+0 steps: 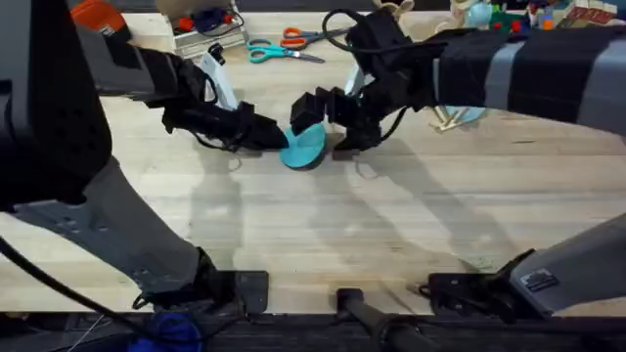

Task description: Pick up the plates from the table one by one and place each into a slot on the dish rack.

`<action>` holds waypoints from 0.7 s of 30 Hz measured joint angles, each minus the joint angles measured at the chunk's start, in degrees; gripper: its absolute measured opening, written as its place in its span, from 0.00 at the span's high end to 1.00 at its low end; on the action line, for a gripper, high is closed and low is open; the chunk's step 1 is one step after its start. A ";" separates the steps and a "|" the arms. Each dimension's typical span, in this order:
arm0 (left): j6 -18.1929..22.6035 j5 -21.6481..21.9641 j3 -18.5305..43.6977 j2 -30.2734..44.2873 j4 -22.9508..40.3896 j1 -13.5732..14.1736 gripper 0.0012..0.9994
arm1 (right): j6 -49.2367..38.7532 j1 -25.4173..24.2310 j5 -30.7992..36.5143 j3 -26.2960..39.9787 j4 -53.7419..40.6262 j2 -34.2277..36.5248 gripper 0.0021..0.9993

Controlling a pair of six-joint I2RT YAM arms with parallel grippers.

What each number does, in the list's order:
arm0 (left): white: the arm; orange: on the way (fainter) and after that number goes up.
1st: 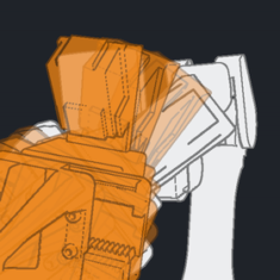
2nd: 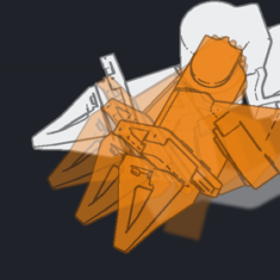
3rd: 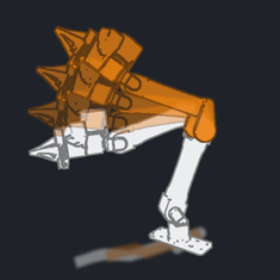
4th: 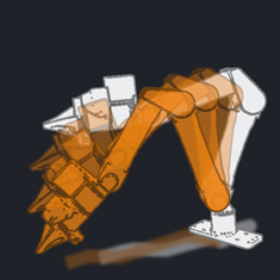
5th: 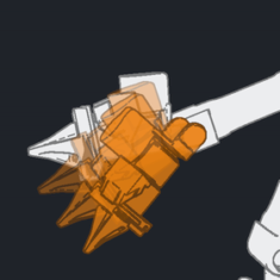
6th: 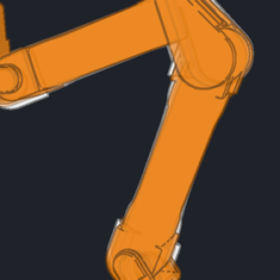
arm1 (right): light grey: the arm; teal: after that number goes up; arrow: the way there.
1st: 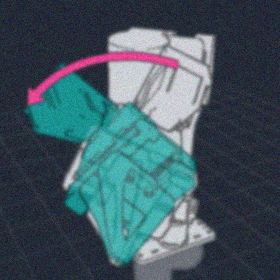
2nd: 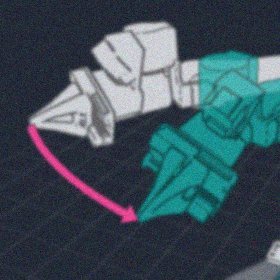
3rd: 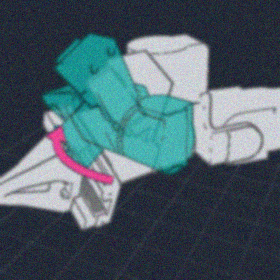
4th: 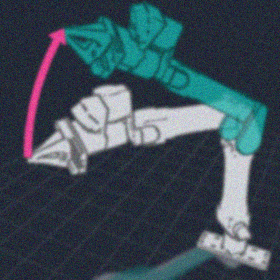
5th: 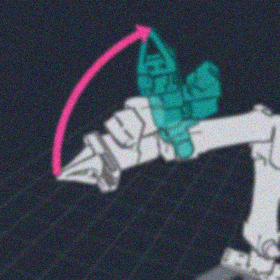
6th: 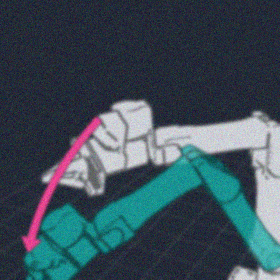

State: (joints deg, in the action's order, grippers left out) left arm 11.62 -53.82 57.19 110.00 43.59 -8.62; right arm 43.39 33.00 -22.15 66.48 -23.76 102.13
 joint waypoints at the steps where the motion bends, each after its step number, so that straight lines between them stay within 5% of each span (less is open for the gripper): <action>1: 0.00 0.00 0.00 0.00 0.00 0.00 0.96 | 0.34 0.31 0.00 0.00 0.66 0.00 0.00; 21: 0.00 0.00 -0.04 0.00 -0.09 0.00 0.96 | 6.86 1.96 -0.33 -0.02 5.66 2.90 0.06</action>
State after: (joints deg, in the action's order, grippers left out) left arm 11.62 -53.82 57.14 110.00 43.51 -8.62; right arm 50.25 34.96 -22.48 66.46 -18.10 105.03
